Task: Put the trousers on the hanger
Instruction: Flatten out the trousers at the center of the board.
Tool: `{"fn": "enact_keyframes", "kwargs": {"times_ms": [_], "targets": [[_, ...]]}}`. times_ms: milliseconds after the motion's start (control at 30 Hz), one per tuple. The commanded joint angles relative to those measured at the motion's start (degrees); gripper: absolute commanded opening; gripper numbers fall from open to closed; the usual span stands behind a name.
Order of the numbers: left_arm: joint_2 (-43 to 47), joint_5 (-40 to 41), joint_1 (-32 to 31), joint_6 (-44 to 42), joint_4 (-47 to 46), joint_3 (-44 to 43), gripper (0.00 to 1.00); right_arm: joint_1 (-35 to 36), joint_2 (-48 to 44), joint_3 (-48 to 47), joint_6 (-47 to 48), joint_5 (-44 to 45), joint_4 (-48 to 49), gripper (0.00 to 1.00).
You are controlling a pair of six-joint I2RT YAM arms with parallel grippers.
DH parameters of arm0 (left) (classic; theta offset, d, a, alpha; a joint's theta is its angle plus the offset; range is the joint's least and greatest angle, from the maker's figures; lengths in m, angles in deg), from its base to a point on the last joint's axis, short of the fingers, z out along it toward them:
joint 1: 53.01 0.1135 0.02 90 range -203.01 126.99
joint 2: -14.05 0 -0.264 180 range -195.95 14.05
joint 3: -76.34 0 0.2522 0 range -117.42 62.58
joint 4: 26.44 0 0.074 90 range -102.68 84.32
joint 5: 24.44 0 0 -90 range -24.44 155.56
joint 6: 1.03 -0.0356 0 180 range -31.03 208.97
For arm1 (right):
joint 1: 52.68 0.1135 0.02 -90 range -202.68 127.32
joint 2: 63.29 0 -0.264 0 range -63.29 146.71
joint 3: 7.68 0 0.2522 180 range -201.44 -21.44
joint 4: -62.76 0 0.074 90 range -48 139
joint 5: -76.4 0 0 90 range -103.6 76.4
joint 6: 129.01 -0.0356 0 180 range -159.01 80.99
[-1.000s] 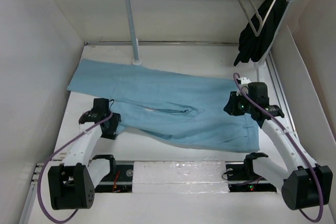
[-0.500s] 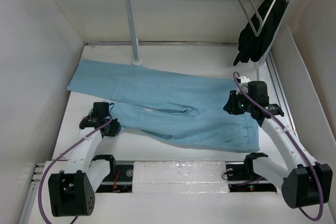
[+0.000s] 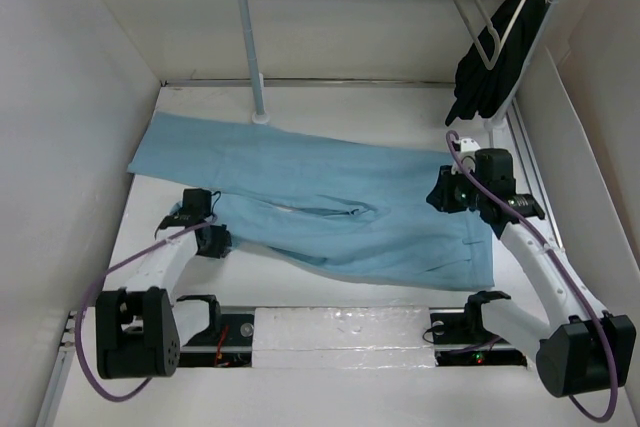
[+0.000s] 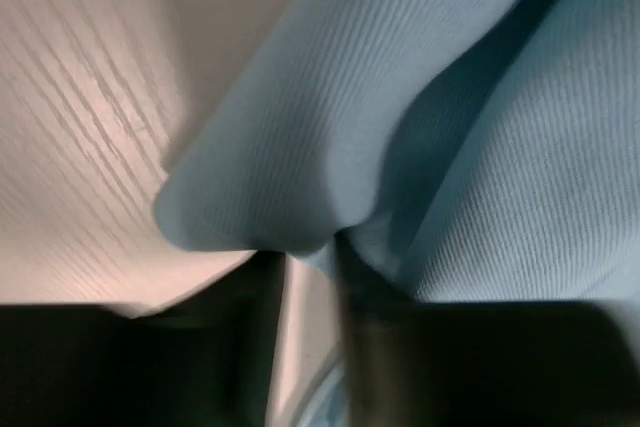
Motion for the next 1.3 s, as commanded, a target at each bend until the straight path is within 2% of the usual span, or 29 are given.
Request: {"fn": "enact_keyframes", "kwargs": {"times_ms": [0, 33, 100, 167, 267, 300, 333, 367, 400, 467, 533, 633, 700, 767, 867, 967, 1000, 1033, 1067, 1100, 1200, 1233, 1267], "targets": [[-4.65, 3.21, 0.34, -2.74, -1.62, -2.3, 0.08, 0.4, -1.22, -2.36, 1.15, 0.42, 0.05, 0.24], [-4.92, 4.0, 1.04, -3.53, -1.45, -3.53, 0.0, 0.4, -1.31, -2.45, 1.15, 0.77, -0.21, 0.25], [-4.84, 7.16, 1.57, -7.12, -0.58, -5.99, 0.0, 0.4, -1.84, -2.97, 1.41, 1.56, -1.09, 0.24], [-5.09, 11.72, 1.57, -11.25, 1.44, -12.48, 0.0, 0.4, -2.1, -3.32, 1.59, 3.05, -1.88, 0.2], [-7.89, 19.61, 1.57, -22.22, 8.11, -25.13, 0.0, 0.4, -1.93, -2.71, 1.15, 3.93, -1.45, 0.17], [-8.95, 22.18, 0.44, -27.04, 12.92, -28.64, 0.0, -0.12, -1.84, -2.1, 0.98, 4.2, -1.36, 0.15], [-9.84, 25.42, -0.61, -29.0, 15.75, -35.46, 0.0, -0.12, -1.75, -1.75, 0.71, 4.2, -1.27, 0.14], [-11.5, 31.11, -1.41, -31.02, 18.13, -38.49, 0.0, -0.65, -1.84, -1.4, 0.62, 4.02, -0.92, 0.14], [-12.12, 34.3, -2.63, -32.17, 23.63, -41.22, 0.0, -0.65, -1.93, -1.13, 0.54, 3.76, -0.57, 0.14], [-13.44, 41.23, -4.75, -33.94, 28.67, -47.21, 0.0, -1.18, -2.1, -0.34, 0.19, 3.23, 0.4, 0.14], [-13.71, 43.11, -5.89, -34.91, 33.87, -49.23, 0.0, -1.18, -1.93, -0.08, -0.16, 3.06, 0.49, 0.15], [-10.73, 42.6, -5.29, -37.99, 33.79, -51.26, 0.0, -1.71, -2.1, 1.15, -0.52, 2.44, 1.02, 0.17], [-12.38, 40.15, 0.04, -41.48, 33.36, -52.92, 0.0, -2.23, -2.28, 1.51, -0.61, 1.74, 1.54, 0.17], [-14.74, 40.91, 1.12, -42.63, 32.39, -52.85, 0.0, -2.23, -2.19, 0.9, -0.61, 1.12, 1.37, 0.17], [-18.18, 42.86, 1.13, -40.01, 33.88, -53.2, 0.0, -1.53, -1.23, -1.03, 0.44, 1.65, -1.08, 0.17], [-13.2, 40.15, 2.27, -37.8, 31.0, -51.1, 0.0, -1.53, -2.19, -1.48, 1.24, 4.45, -2.58, 0.18], [-11.97, 38.39, 5.32, -42.42, 25.33, -48.13, 0.0, -1.53, -2.54, -0.61, 1.24, 5.59, -2.59, 0.24], [-11.69, 36.29, 7.53, -42.73, 24.57, -47.06, 0.0, -1.53, -2.72, -0.25, 0.98, 5.87, -2.41, 0.3], [-12.13, 35.92, 9.46, -42.21, 24.48, -46.44, 0.0, -1.53, -2.98, -0.16, 1.15, 6.39, -2.58, 0.35], [-12.56, 35.74, 11.14, -42.03, 22.74, -45.04, 0.0, -1.53, -2.81, -0.16, 0.98, 6.74, -2.93, 0.44], [-12.92, 35.92, 13.97, -36.16, 19.84, -38.46, 0.0, -1.53, -2.54, -1.3, 0.89, 9.98, -5.04, 0.58], [-11.88, 34.87, 13.97, -33.62, 18.86, -37.48, 0.05, -2.05, -2.28, -1.83, 0.71, 10.96, -5.74, 0.61], [-11.17, 34.16, 13.97, -32.46, 17.9, -36.68, 0.18, -2.58, -2.19, -1.74, 0.36, 12.1, -6.97, 0.65]]}}
